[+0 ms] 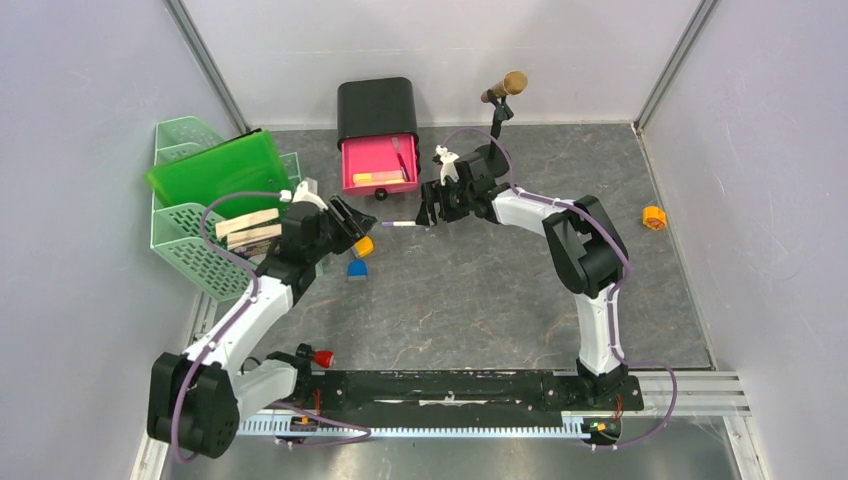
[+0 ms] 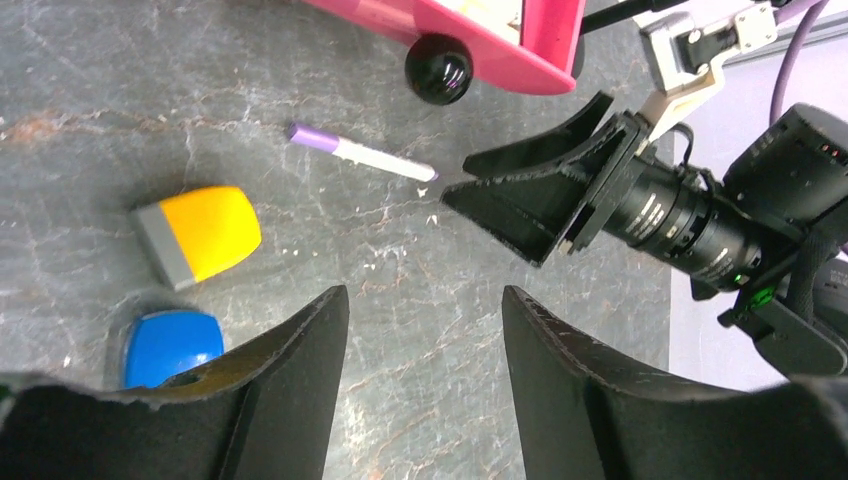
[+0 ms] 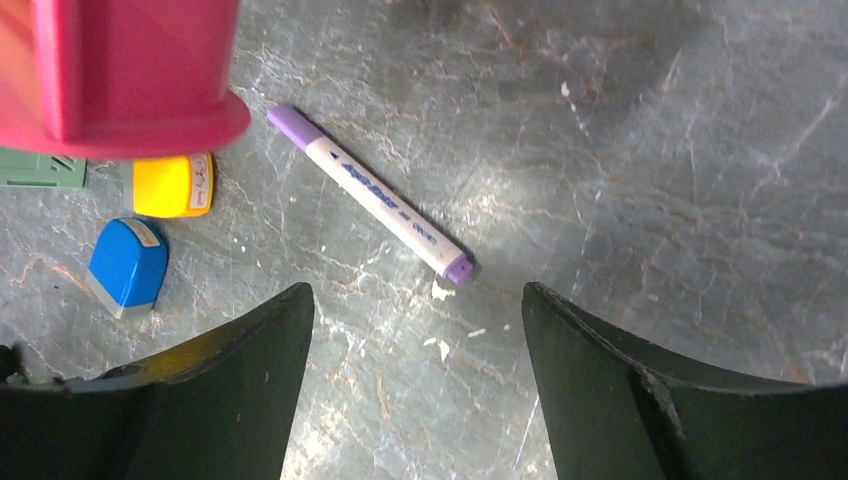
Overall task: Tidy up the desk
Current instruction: Pick up the stationery from the center of the board.
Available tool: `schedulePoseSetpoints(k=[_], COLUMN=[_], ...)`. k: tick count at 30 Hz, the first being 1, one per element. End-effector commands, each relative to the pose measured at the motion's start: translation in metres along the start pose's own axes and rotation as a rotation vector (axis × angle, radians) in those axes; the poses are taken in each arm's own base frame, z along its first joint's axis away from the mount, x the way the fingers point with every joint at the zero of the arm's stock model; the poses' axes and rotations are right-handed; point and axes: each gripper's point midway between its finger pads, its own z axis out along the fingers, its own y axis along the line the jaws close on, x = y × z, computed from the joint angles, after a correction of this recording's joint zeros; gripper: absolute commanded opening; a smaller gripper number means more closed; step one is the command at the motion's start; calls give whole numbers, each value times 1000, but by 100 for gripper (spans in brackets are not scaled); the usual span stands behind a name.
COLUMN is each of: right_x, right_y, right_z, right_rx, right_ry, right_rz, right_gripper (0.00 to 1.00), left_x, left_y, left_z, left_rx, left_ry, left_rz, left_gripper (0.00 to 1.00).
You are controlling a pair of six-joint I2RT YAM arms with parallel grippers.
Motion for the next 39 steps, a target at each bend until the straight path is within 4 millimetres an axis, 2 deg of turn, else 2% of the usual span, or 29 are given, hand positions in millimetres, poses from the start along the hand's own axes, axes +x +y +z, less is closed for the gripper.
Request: schedulePoseSetpoints(k=[1, 5, 11, 17, 24, 27, 32, 34, 39], right_x=[-40, -46, -33, 8, 52, 71, 103, 112, 131], right_y=[8, 7, 16, 30, 45, 47, 48, 45, 30], right_z=[12, 26, 38, 40, 21, 18, 19, 17, 11], right_rx=[-51, -77, -166, -219, -228, -179, -75, -24, 63], right_ry=[-113, -125, -116, -28, 39, 73, 169, 194, 251], right_rz=[-116, -151, -152, -167, -205, -235, -270, -280, -250], right_gripper=[82, 82, 77, 68, 59, 48, 41, 39, 33], left_x=[9, 10, 12, 13, 15, 17, 13, 8, 11], left_y=[9, 13, 18, 23, 28, 32, 34, 35, 34], left_z=[-14, -23, -27, -31, -35, -36, -41, -41, -40], left_rx=[-35, -54, -78, -95, -107, -116, -139, -150, -136], left_ry=[26, 24, 14, 11, -5, -8, -23, -46, -35], left_rz=[31, 33, -12, -6, -14, -13, -11, -6, -13], left_gripper=[65, 66, 66, 67, 68, 68, 68, 68, 69])
